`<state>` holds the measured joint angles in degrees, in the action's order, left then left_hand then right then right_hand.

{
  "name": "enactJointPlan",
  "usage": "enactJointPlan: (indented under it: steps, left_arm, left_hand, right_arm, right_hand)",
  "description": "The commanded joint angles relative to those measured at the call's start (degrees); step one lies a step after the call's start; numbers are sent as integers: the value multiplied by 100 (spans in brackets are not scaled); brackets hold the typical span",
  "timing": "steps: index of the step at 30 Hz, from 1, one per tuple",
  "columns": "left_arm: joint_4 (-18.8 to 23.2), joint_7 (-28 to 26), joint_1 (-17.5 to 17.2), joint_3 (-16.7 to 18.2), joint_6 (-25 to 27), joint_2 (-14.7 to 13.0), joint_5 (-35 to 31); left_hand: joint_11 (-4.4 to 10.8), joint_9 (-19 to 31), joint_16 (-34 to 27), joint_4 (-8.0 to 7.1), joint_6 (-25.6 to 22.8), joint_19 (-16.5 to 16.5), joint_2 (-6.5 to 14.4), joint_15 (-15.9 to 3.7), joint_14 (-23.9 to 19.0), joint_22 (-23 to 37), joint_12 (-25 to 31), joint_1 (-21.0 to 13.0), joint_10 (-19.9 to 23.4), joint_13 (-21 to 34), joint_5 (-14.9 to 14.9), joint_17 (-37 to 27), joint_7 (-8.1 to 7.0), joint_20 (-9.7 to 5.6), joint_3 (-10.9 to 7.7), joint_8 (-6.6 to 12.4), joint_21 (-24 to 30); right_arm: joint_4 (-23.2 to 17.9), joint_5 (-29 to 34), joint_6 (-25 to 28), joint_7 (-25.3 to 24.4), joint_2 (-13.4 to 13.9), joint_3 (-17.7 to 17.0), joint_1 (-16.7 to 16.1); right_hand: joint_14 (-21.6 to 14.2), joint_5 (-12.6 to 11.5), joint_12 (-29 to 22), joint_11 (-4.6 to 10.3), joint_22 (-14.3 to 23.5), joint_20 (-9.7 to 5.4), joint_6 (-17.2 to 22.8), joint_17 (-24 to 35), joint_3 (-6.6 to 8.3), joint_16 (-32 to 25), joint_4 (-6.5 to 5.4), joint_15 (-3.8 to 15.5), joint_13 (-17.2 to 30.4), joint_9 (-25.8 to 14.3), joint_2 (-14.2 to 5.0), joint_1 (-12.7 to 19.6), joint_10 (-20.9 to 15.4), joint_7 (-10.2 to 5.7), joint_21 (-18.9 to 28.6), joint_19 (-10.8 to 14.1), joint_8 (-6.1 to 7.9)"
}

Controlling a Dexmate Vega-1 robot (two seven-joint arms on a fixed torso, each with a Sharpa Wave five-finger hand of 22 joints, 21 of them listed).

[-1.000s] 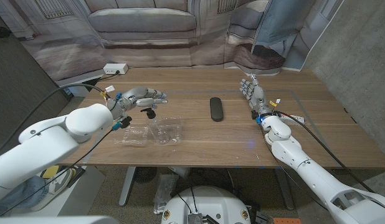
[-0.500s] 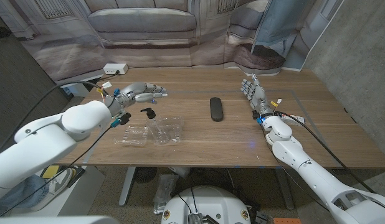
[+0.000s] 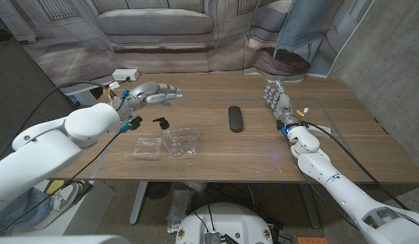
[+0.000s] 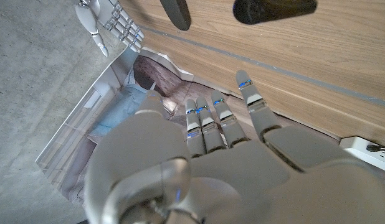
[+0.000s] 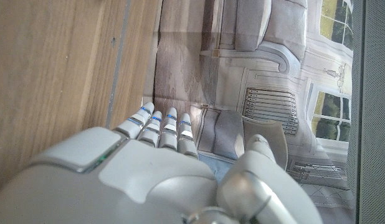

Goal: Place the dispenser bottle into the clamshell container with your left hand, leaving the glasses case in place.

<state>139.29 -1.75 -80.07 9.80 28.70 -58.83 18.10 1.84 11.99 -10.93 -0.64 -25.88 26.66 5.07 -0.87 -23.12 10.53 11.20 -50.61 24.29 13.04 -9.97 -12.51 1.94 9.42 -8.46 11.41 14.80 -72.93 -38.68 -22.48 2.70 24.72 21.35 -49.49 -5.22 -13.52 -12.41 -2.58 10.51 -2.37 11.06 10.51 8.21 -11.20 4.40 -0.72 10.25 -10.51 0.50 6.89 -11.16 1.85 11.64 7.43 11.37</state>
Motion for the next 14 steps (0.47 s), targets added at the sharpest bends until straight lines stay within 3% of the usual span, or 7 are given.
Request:
enactJointPlan:
  steps: [1, 14]
  left_arm:
    - [-59, 19, 203, -45, -283, 85, -20]
    - [-134, 81, 311, -168, -448, 67, -51]
  left_hand:
    - [8, -7, -16, -15, -11, 29, 13, -29, 9, 24, 7, 36, -6, -1, -42, 5, -16, -2, -28, 31, 1]
    - [43, -13, -48, 4, -45, 68, 39, -52, -51, 27, 45, 6, 58, -13, -54, 32, -59, -65, -48, 50, -1]
  right_arm:
    - [-9, -30, -41, 22, 49, -56, -40]
    - [-74, -44, -24, -4, 81, -83, -72]
  right_hand:
    - [-65, 28, 25, 3, 11, -67, 54, 24, -14, 31, 7, -10, 33, -30, -24, 16, -38, 9, -1, 56, 0]
    - [-67, 29, 25, 6, 11, -65, 58, 25, -19, 31, 9, 5, 33, -30, -27, 17, -40, 14, -2, 55, 0]
